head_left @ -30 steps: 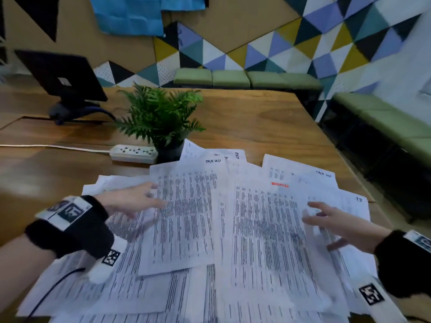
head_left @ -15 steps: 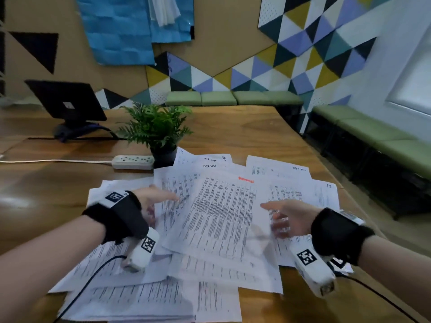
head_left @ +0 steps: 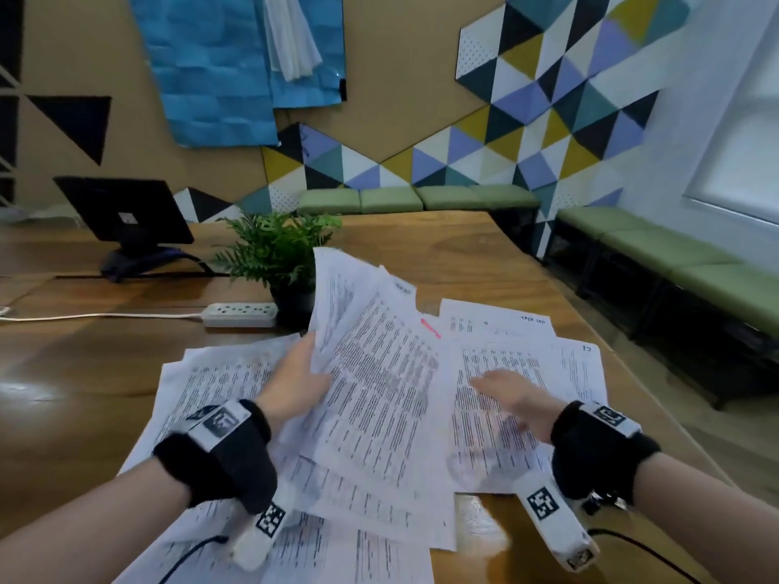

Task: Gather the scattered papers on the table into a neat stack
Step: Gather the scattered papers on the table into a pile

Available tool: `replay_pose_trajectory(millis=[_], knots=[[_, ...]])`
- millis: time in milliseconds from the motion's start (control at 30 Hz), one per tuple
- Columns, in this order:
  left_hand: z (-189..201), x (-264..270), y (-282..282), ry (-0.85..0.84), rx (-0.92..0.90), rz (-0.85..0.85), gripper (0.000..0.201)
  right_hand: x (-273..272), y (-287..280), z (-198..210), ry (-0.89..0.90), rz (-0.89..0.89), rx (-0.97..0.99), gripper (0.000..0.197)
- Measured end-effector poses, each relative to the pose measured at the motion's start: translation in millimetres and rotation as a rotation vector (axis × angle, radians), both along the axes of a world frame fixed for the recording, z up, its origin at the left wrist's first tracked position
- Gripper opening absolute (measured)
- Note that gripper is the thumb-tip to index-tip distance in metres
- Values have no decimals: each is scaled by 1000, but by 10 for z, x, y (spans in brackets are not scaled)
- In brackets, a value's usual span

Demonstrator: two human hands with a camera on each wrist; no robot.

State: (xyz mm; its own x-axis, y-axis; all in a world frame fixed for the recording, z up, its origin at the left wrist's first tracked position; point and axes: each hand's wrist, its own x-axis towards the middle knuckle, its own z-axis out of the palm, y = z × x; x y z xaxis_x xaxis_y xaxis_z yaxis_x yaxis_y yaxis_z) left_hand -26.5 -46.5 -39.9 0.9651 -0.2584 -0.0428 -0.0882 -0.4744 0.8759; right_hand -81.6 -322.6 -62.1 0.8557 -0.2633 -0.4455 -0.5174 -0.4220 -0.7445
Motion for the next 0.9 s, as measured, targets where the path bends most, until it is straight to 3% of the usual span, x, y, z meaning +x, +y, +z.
replay_pose_trajectory(millis=[100, 133, 200, 367, 433, 533, 633, 800, 867, 900], knots=[[137, -128, 57, -178, -53, 22, 57, -97, -372, -35, 95, -61, -411, 63], [185, -142, 61, -217, -85, 32, 58, -122, -473, -48, 128, -82, -454, 63], [270, -144, 22, -199, -212, 33, 57, -143, -596, -46, 146, -114, -383, 67], [287, 23, -311, 96, -441, 7, 46, -212, -691, 94, 94, -292, 14, 62], [171, 92, -534, 208, -391, -30, 40, -275, -773, 108, 46, -376, 123, 54], [-50, 147, -884, 314, -149, -73, 35, -356, -954, 73, 2, -475, 285, 55], [-102, 126, -1164, 430, 52, -48, 58, -390, -1016, 62, 42, -501, 440, 45], [-86, 166, -1440, 513, 40, -1, 72, -334, -885, 79, 129, -403, 310, 28], [-84, 167, -1455, 494, 70, 13, 65, -303, -852, 50, 148, -357, 259, 25], [-87, 162, -1462, 472, 67, 10, 51, -285, -849, 28, 147, -344, 241, 21]])
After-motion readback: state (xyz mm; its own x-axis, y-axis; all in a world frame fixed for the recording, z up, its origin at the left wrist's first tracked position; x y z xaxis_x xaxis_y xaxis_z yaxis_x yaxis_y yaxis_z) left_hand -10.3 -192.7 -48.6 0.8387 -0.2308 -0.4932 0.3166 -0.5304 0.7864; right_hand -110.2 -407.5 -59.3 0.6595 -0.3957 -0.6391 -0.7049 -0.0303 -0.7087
